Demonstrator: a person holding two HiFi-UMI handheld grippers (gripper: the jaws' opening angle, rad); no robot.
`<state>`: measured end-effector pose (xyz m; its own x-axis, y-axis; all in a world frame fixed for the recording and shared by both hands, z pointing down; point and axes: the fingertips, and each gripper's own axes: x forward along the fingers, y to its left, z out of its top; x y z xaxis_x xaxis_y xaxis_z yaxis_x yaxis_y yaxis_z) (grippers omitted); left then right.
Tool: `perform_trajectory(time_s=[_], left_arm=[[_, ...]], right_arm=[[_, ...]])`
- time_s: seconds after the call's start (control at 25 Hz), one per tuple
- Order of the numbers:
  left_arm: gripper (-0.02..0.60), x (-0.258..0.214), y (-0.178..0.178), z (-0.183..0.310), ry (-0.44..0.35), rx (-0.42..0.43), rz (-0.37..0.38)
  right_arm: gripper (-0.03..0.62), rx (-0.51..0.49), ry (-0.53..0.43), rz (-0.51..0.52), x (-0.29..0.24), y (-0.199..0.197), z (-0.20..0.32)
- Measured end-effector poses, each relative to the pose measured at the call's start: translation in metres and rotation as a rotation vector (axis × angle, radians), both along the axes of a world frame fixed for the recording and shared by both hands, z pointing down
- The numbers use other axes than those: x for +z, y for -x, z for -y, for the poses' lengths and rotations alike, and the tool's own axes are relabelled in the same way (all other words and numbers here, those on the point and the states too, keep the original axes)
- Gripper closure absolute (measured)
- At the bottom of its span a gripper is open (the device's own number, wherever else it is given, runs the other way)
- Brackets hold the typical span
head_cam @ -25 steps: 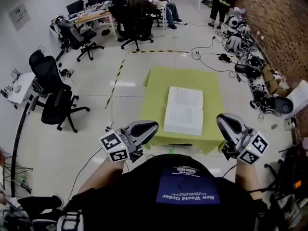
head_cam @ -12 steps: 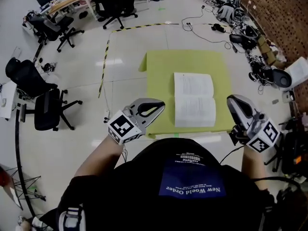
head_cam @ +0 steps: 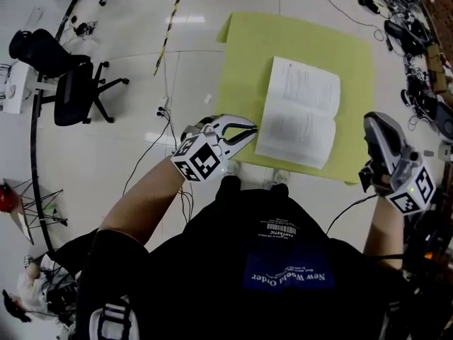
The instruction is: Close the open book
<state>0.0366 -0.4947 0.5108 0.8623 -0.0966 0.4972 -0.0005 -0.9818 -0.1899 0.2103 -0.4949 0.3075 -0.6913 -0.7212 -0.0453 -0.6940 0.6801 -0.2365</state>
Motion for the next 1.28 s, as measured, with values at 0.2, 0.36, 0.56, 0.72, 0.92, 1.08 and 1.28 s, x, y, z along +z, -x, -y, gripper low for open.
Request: perform_trajectory(time_s=[0.2,0.36,0.56,0.72,0.92,1.08,1.28], left_arm=[[0.566,0.072,-0.012,0.024,-0.197,0.152,0.2],[0.429,0.124,-0.017,0.052,-0.408,0.315,0.348],[0.322,0.165,-0.031,0.068,-0.589,0.463,0.408],[0.305,0.172,-0.04,0.071,-0.676,0.533,0.386],[0.272,0.164,-0.049,0.072,-0.746,0.572,0.349],[0.262,0.156,-0.07,0.071,-0.82,0.549,0.28],[0.264,0.16,-0.073,0.06,-0.873,0.634,0.289]], right_arm=[[0.606,-0.006,0.041,0.013,0.043,-0.018,0.025],[0.606,-0.002,0.061,0.009,0.075,-0.016,0.039],[0.606,0.025,0.095,0.025,0.111,-0.017,0.047],[0.606,0.018,0.121,0.047,0.124,-0.012,0.048],[0.606,0.035,0.131,0.101,0.124,-0.02,0.05],[0.606,0.051,0.131,0.12,0.124,-0.029,0.048],[0.606,0.073,0.143,0.147,0.125,-0.045,0.045]])
